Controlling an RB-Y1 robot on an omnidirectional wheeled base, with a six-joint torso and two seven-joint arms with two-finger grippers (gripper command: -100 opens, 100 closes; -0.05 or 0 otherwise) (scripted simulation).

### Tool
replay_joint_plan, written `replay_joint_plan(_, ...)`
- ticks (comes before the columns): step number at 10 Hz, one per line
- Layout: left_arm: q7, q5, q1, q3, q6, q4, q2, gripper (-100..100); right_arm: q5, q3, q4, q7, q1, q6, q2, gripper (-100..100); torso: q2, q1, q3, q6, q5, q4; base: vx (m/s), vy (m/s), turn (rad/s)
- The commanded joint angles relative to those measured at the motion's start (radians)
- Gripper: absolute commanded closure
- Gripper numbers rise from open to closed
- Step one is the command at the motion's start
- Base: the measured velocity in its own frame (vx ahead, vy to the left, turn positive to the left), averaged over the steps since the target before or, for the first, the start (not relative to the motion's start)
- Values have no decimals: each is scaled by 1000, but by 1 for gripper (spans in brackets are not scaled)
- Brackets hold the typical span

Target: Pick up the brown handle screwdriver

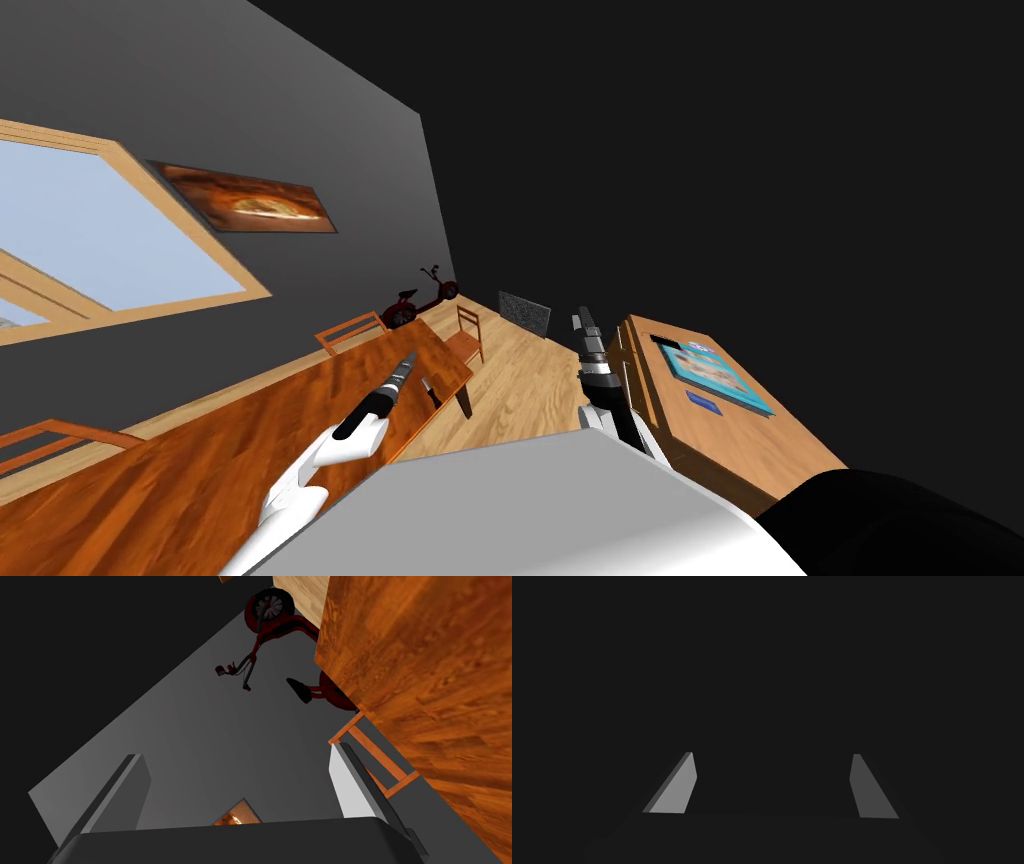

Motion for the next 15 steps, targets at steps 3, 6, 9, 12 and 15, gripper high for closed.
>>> replay_joint_plan(3, -42, 46, -35, -16, 93, 104, 16, -100, 0, 0, 0, 0, 0, 0, 0, 0, -1, 0, 0, 0, 0, 0, 18, 28, -175)
replay_joint_plan(6, -58, 65, -49, -25, 136, 167, 18, -100, 0, 0, 0, 0, 0, 0, 0, 0, -1, -1, 0, -1, 0, 0, 22, 17, -83)
replay_joint_plan(9, -74, 84, -61, -34, 170, 243, 18, -100, 0, 0, 0, 0, 0, 0, 0, 0, -2, 0, -1, 0, 0, 0, 28, 20, -125)
replay_joint_plan(12, -107, 124, -84, -55, 234, 323, 15, -100, 0, 0, 0, 0, 0, 0, 0, 0, -2, 0, -1, -1, 0, -1, 41, 34, -146)
replay_joint_plan(15, -122, 144, -95, -66, 265, 390, 13, -100, 0, 0, 0, 0, 0, 0, 0, 0, -1, -1, -1, -1, 0, 0, 28, 17, -76)
